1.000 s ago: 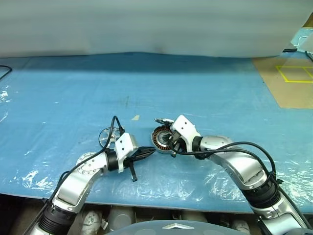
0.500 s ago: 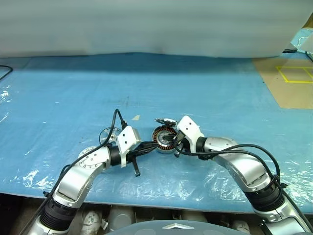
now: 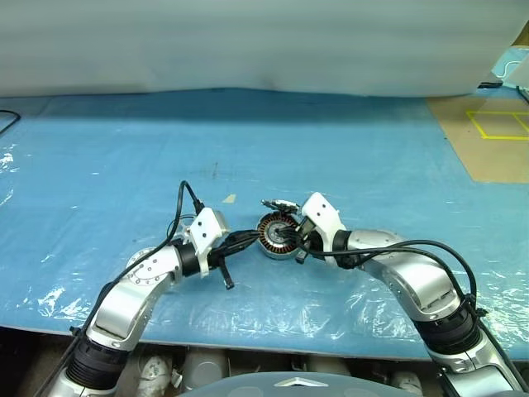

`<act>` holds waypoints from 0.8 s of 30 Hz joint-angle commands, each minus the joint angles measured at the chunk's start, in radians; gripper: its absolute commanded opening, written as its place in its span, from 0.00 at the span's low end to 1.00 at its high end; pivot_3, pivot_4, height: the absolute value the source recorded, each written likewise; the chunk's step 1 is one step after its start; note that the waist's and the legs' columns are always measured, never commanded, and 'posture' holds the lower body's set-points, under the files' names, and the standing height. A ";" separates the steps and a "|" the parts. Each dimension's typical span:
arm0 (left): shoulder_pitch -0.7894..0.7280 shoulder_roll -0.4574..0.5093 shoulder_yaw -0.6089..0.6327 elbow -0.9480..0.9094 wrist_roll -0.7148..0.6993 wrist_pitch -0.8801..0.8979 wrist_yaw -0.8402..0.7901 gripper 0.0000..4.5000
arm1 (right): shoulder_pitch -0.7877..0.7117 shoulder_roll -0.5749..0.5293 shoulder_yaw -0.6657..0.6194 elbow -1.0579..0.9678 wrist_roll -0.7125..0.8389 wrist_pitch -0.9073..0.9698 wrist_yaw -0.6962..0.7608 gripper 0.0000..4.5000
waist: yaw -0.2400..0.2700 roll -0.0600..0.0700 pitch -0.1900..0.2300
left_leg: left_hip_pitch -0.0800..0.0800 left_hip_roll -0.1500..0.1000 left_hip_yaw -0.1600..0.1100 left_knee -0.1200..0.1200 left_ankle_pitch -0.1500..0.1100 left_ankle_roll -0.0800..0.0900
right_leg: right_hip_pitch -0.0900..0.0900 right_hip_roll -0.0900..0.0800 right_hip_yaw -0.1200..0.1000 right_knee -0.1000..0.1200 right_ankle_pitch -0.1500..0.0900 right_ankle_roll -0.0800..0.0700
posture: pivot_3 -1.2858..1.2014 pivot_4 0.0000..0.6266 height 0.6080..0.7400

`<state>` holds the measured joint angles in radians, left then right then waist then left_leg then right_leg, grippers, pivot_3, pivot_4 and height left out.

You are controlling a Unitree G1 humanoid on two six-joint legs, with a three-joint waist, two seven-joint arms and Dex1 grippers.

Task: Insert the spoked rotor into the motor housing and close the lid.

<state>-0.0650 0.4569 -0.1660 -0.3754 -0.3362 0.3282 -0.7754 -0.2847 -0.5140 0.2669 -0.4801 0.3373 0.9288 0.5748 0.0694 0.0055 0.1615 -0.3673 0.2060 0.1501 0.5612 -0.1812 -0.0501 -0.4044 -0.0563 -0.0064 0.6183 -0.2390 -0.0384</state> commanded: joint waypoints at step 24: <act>0.031 0.024 0.067 0.095 -0.011 -0.135 -0.075 0.00 | -0.016 -0.016 0.051 0.051 -0.046 -0.072 0.054 0.01 | 0.000 0.000 0.000 | 0.000 0.000 0.000 -0.001 0.000 0.000 | -0.001 0.000 0.000 0.000 0.000 0.000 | 0.52 0.24 1.00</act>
<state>-0.0349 0.4837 -0.0999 -0.2748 -0.3489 0.2271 -0.8415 -0.3005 -0.5245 0.3139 -0.4059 0.2788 0.8599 0.6096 0.0689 0.0054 0.1615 -0.3676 0.2061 0.1502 0.5607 -0.1813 -0.0501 -0.4049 -0.0561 -0.0063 0.6179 -0.2391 -0.0384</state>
